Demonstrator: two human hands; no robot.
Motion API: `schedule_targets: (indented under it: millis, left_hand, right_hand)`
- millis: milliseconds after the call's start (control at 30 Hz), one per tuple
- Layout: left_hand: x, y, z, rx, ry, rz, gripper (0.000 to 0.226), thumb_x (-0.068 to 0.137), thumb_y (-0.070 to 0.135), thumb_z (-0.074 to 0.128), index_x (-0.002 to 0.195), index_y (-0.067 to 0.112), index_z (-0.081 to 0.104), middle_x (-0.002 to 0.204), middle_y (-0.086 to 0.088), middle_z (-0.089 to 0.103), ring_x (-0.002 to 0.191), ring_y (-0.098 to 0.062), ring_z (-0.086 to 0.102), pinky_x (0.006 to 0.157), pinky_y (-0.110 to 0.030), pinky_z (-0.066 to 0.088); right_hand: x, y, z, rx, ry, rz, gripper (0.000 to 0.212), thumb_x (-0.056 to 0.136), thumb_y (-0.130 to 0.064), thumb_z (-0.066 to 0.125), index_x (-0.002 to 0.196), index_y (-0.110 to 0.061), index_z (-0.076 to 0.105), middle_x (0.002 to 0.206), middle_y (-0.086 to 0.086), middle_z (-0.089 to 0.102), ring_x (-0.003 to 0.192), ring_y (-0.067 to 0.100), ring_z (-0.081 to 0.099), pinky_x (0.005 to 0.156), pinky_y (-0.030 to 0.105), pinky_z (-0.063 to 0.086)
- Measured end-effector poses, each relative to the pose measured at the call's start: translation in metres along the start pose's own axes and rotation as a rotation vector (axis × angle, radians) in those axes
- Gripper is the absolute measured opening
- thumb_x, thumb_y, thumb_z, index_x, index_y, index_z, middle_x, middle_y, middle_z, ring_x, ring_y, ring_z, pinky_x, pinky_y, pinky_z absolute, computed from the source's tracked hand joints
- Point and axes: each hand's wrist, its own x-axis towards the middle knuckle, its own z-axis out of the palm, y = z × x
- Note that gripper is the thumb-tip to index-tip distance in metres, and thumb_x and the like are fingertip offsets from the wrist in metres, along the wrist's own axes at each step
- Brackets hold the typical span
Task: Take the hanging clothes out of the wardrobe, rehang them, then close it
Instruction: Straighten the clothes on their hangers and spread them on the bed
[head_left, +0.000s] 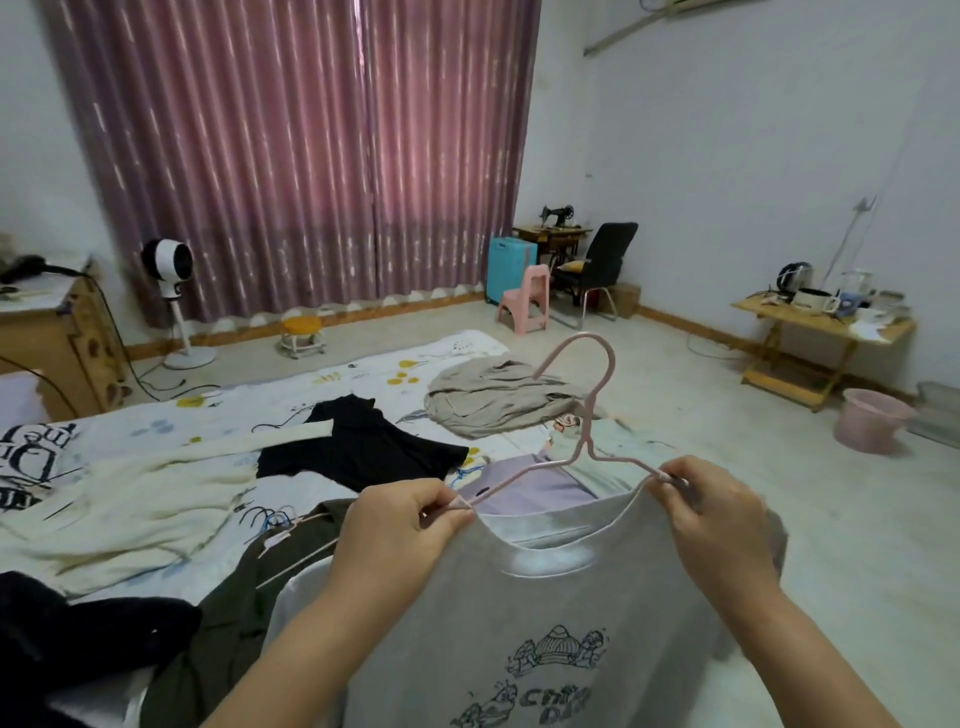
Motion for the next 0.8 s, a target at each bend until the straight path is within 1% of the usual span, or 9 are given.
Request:
schedule_targets:
  millis: [133, 233, 300, 367, 433, 533, 633, 733, 800]
  left_hand:
    - [-0.003, 0.024, 0.048, -0.019, -0.009, -0.026, 0.030, 0.076, 0.022, 0.073, 0.057, 0.039, 0.059, 0.061, 0.019, 0.062, 0.066, -0.001, 0.055, 0.056, -0.013, 0.037]
    - [-0.003, 0.036, 0.081, -0.033, -0.037, -0.051, 0.029, 0.077, 0.022, 0.073, 0.055, 0.032, 0.058, 0.054, 0.017, 0.057, 0.059, -0.003, 0.049, 0.054, -0.015, 0.033]
    - [0.002, 0.041, 0.100, -0.032, -0.067, -0.060, 0.024, 0.078, 0.022, 0.072, 0.058, 0.025, 0.060, 0.050, 0.010, 0.052, 0.056, -0.004, 0.046, 0.054, -0.015, 0.032]
    - [0.009, 0.043, 0.117, -0.016, -0.103, -0.066, 0.022, 0.080, 0.023, 0.071, 0.060, 0.023, 0.060, 0.052, 0.009, 0.051, 0.054, -0.005, 0.044, 0.055, -0.015, 0.032]
    - [0.019, 0.042, 0.133, -0.009, -0.144, -0.078, 0.022, 0.081, 0.025, 0.069, 0.062, 0.021, 0.060, 0.056, 0.006, 0.053, 0.055, -0.005, 0.044, 0.057, -0.020, 0.035]
    - [0.037, 0.035, 0.157, 0.023, -0.173, -0.093, 0.021, 0.082, 0.028, 0.067, 0.066, 0.015, 0.064, 0.063, 0.000, 0.062, 0.060, -0.011, 0.051, 0.063, -0.026, 0.041]
    - [0.060, 0.024, 0.183, 0.028, -0.213, -0.109, 0.022, 0.083, 0.032, 0.065, 0.072, 0.013, 0.066, 0.070, -0.002, 0.065, 0.066, -0.014, 0.056, 0.067, -0.028, 0.044]
    - [0.086, 0.013, 0.210, 0.041, -0.265, -0.131, 0.025, 0.083, 0.034, 0.063, 0.064, 0.020, 0.056, 0.063, 0.002, 0.058, 0.061, -0.009, 0.050, 0.063, -0.027, 0.040]
    - [0.103, 0.006, 0.227, 0.051, -0.305, -0.153, 0.023, 0.084, 0.034, 0.062, 0.066, 0.020, 0.058, 0.059, 0.007, 0.053, 0.061, -0.006, 0.048, 0.062, -0.024, 0.038]
  right_hand:
    - [0.016, 0.043, -0.024, -0.013, -0.014, -0.019, 0.004, 0.082, -0.010, 0.068, 0.079, -0.014, 0.067, 0.074, 0.001, 0.066, 0.072, 0.026, 0.059, 0.072, 0.047, 0.048]
    - [0.027, 0.071, -0.035, -0.038, -0.034, -0.036, 0.004, 0.081, -0.010, 0.068, 0.079, -0.013, 0.068, 0.073, 0.001, 0.065, 0.071, 0.025, 0.059, 0.072, 0.047, 0.047]
    - [0.036, 0.087, -0.039, -0.047, -0.045, -0.037, 0.004, 0.081, -0.008, 0.068, 0.079, -0.012, 0.067, 0.071, 0.000, 0.063, 0.070, 0.023, 0.055, 0.073, 0.047, 0.046]
    - [0.047, 0.100, -0.038, -0.058, -0.068, -0.034, 0.006, 0.081, -0.008, 0.068, 0.078, -0.013, 0.067, 0.071, -0.001, 0.062, 0.070, 0.021, 0.053, 0.075, 0.048, 0.044]
    - [0.058, 0.115, -0.031, -0.072, -0.096, -0.023, 0.007, 0.081, -0.009, 0.068, 0.078, -0.014, 0.066, 0.071, 0.001, 0.063, 0.072, 0.025, 0.056, 0.076, 0.048, 0.044]
    - [0.076, 0.136, -0.016, -0.107, -0.127, -0.012, 0.007, 0.080, -0.009, 0.069, 0.078, -0.015, 0.067, 0.073, 0.004, 0.065, 0.074, 0.030, 0.059, 0.076, 0.048, 0.044]
    - [0.093, 0.157, 0.002, -0.126, -0.156, 0.022, 0.011, 0.078, -0.007, 0.071, 0.076, -0.017, 0.066, 0.070, -0.001, 0.061, 0.075, 0.032, 0.060, 0.076, 0.049, 0.044]
    - [0.111, 0.178, 0.022, -0.125, -0.189, 0.067, 0.023, 0.078, -0.006, 0.071, 0.074, -0.024, 0.059, 0.071, -0.005, 0.057, 0.078, 0.032, 0.061, 0.077, 0.051, 0.044]
    - [0.123, 0.192, 0.035, -0.125, -0.216, 0.096, 0.029, 0.079, -0.006, 0.070, 0.073, -0.029, 0.054, 0.070, -0.006, 0.056, 0.078, 0.032, 0.061, 0.078, 0.051, 0.044]
